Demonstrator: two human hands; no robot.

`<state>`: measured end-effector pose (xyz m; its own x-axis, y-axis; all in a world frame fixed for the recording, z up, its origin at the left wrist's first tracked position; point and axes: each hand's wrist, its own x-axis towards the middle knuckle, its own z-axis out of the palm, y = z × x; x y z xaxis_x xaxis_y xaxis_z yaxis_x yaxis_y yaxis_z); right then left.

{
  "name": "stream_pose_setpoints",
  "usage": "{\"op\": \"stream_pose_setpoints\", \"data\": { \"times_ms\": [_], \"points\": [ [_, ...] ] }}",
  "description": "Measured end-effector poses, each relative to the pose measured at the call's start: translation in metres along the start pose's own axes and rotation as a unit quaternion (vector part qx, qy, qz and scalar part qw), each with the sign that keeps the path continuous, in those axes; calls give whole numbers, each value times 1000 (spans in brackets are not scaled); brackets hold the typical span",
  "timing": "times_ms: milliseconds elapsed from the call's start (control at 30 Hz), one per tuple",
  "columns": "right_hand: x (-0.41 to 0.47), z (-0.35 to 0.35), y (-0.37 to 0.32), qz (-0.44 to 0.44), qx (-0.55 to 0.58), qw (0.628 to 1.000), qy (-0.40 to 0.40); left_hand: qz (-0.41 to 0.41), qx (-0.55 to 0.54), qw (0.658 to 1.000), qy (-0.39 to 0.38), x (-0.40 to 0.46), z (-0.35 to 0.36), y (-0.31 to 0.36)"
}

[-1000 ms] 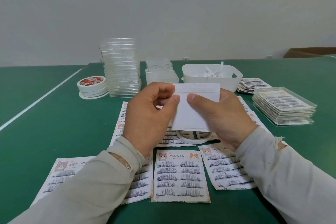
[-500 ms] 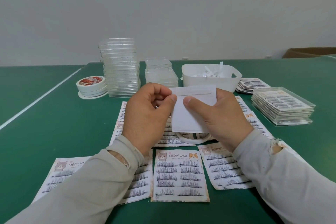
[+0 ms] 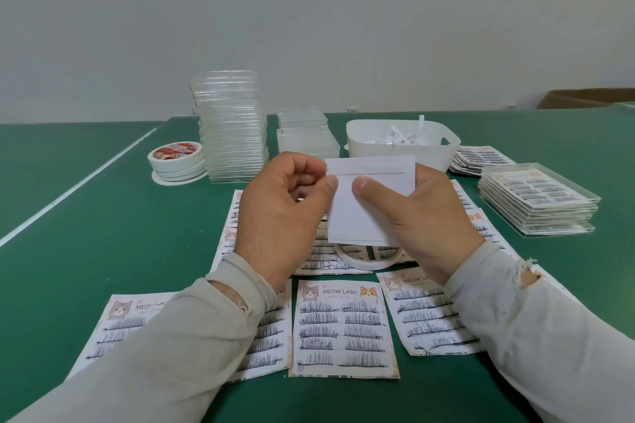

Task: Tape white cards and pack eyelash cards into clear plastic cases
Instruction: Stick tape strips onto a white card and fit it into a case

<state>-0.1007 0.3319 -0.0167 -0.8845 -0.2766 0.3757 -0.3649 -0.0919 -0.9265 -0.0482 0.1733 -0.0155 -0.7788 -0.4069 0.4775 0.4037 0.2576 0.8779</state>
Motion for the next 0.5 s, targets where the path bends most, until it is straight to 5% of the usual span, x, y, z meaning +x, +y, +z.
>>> {"op": "stream_pose_setpoints", "data": {
  "times_ms": [500],
  "points": [
    [-1, 2, -3, -33, -43, 999, -5, -1, 4, 1000, -3, 0, -1, -2]
  ]
}}
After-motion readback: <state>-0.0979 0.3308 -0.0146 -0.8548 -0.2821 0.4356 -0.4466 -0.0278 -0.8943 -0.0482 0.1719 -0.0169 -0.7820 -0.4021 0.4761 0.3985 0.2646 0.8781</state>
